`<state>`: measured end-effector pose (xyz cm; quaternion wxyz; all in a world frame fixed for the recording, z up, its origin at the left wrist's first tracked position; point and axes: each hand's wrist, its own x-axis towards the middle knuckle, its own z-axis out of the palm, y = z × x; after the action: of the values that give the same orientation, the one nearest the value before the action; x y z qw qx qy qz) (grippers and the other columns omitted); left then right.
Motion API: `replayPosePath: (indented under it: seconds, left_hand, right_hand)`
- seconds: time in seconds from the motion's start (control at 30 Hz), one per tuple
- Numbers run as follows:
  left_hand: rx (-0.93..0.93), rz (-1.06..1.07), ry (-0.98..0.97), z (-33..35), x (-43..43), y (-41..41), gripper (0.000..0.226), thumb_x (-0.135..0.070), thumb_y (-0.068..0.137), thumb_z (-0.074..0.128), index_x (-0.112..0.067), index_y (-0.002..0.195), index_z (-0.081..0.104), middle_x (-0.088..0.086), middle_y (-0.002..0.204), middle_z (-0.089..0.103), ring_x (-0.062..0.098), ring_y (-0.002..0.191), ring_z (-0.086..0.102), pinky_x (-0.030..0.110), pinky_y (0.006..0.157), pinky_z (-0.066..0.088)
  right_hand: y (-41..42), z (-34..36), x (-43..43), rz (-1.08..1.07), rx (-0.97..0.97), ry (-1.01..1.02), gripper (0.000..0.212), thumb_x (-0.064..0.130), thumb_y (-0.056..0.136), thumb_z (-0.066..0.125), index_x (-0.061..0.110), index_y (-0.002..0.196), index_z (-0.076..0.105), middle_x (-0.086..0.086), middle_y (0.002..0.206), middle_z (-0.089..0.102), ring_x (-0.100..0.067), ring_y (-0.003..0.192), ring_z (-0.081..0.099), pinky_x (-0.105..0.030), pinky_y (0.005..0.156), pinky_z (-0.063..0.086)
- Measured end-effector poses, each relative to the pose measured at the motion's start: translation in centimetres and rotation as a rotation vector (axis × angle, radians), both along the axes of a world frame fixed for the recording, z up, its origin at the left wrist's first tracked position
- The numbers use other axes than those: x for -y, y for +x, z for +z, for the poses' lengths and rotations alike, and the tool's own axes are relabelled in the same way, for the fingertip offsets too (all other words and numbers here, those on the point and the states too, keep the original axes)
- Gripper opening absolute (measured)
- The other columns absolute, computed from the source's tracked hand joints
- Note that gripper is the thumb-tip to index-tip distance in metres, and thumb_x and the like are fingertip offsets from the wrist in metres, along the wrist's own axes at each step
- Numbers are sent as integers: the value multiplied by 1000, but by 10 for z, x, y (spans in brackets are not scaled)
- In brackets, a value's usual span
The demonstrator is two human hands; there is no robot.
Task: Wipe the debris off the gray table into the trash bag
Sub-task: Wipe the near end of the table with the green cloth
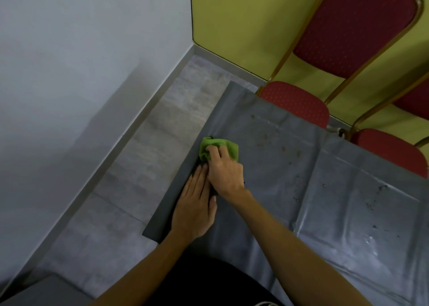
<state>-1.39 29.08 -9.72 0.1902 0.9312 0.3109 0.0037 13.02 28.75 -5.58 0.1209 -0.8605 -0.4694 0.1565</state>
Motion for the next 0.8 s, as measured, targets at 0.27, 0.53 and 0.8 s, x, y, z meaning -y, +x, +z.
replayPosePath:
  seconds: [0.27, 0.53, 0.8]
  left_hand:
    - [-61, -6, 29, 2, 1, 0, 67, -41, 101, 27, -11, 157, 5, 3, 166, -2, 18, 153, 1, 31, 123, 1]
    - [-81, 5, 29, 4, 2, 0, 67, -40, 101, 28, -11, 157, 5, 4, 166, -2, 18, 153, 2, 29, 123, -4]
    - [-39, -27, 47, 4, 0, -2, 66, -39, 102, 29, -10, 157, 7, 4, 166, 2, 20, 153, 2, 33, 124, 3]
  right_hand:
    - [96, 8, -3, -402, 11, -35, 42, 10, 89, 50, 20, 129, 47, -18, 132, 44, -46, 95, 60, -50, 75, 49]
    - [37, 7, -17, -127, -80, -35, 39, 14, 95, 51, 7, 132, 43, -17, 132, 46, -40, 109, 54, -45, 78, 49]
    - [83, 19, 62, -126, 45, -175, 44, 19, 85, 54, 40, 124, 59, 0, 136, 47, -33, 100, 64, -43, 77, 54]
